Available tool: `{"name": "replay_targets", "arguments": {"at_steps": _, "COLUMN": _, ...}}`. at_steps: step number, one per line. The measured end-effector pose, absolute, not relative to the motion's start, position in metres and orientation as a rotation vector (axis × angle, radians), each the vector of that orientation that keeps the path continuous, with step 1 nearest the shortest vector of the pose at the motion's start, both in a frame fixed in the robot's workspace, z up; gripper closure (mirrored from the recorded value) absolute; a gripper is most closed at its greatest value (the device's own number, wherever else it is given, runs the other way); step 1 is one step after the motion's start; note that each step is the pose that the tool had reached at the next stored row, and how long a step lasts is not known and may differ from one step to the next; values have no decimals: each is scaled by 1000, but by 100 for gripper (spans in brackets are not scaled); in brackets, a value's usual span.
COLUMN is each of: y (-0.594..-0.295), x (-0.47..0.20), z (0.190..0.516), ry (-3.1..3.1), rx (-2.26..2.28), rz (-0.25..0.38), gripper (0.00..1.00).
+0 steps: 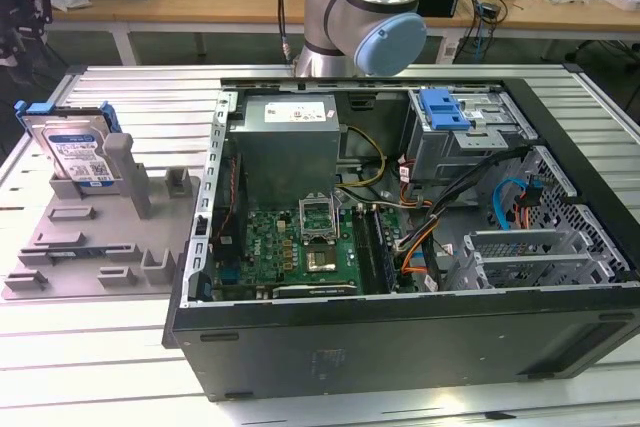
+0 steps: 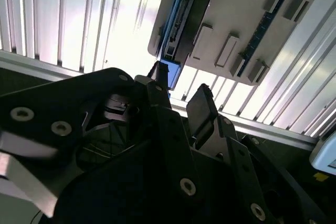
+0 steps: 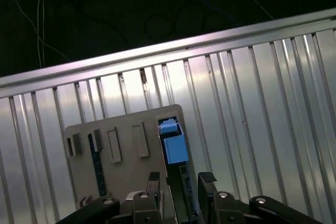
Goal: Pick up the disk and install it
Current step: 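Pick up the disk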
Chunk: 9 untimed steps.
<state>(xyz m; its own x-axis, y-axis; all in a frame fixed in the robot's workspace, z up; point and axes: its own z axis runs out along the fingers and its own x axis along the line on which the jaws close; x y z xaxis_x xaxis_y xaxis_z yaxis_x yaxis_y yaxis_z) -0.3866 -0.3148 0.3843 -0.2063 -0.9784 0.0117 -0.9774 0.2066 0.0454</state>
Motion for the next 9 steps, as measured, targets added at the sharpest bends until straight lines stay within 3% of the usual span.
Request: {"name": "replay_targets", "arguments": {"at_steps": 9, "y": -315, "x": -387, "z": 384, "ry": -2282, "rx": 2101, "rz": -40, "gripper": 58}}
